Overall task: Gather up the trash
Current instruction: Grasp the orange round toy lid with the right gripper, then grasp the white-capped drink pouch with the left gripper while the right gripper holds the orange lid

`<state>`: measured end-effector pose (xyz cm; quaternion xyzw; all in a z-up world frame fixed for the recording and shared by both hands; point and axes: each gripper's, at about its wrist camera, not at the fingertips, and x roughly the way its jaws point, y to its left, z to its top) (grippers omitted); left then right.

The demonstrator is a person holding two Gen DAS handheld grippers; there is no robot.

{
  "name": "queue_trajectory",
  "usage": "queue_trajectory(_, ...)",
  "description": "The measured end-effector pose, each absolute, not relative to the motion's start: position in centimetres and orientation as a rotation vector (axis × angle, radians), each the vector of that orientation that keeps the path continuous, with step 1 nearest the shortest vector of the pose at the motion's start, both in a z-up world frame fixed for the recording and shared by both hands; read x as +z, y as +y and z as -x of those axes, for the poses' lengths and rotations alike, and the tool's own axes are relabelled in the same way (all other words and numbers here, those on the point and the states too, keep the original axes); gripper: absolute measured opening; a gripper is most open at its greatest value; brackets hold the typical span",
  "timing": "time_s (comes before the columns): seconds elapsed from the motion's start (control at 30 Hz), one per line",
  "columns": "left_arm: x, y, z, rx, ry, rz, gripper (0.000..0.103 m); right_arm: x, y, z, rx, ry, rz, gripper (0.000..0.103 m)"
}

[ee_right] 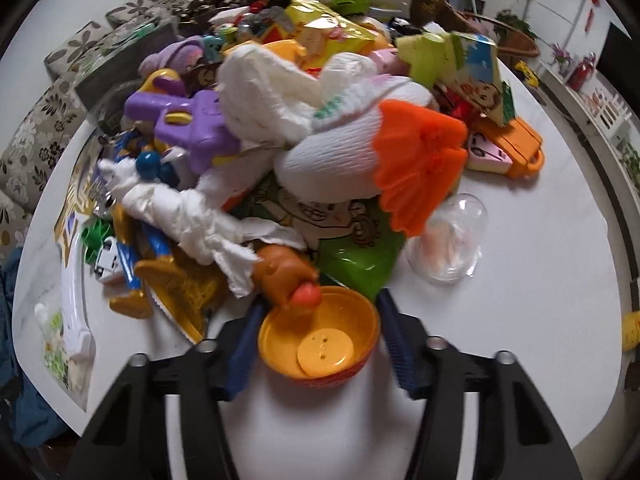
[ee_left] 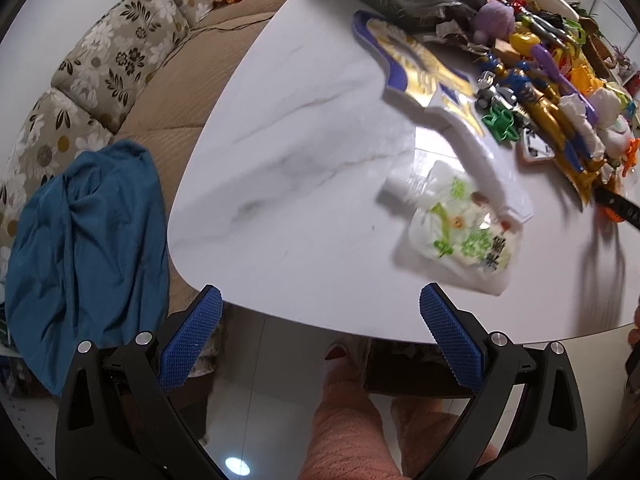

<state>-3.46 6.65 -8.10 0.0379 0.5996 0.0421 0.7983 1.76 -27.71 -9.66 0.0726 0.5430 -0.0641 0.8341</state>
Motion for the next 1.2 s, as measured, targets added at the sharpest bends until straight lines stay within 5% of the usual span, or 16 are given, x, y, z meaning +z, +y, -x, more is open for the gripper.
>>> queue_trajectory(0.67,-11.2,1.3,0.2,-0.112,1.256,0.093,0.094,-5.2,-28.3,6.1,-0.088,1.091,-0.255,0.049)
queue_trajectory(0.77,-10.4,1.3,0.1,-0.12,1.216,0.122,0.072,-5.0,-27.6,6.5,-0.066,1.092,-0.25,0.049)
queue_trajectory(0.83,-10.0,1.1,-0.7,-0.144,1.197,0.137,0.042,-4.8,-27.3,6.5,-0.057,1.089,-0.254,0.049)
queue_trajectory(0.9,-10.1,2.0,-1.3,-0.235,1.218,0.276,0.026,-4.6,-27.1,6.4,-0.05,1.087,-0.257,0.049)
queue_trajectory(1.2,-10.1,6.0,-0.9,-0.363,1.22,0.589,0.005,-3.8,-25.7,6.4,-0.017,1.071,-0.234,0.049)
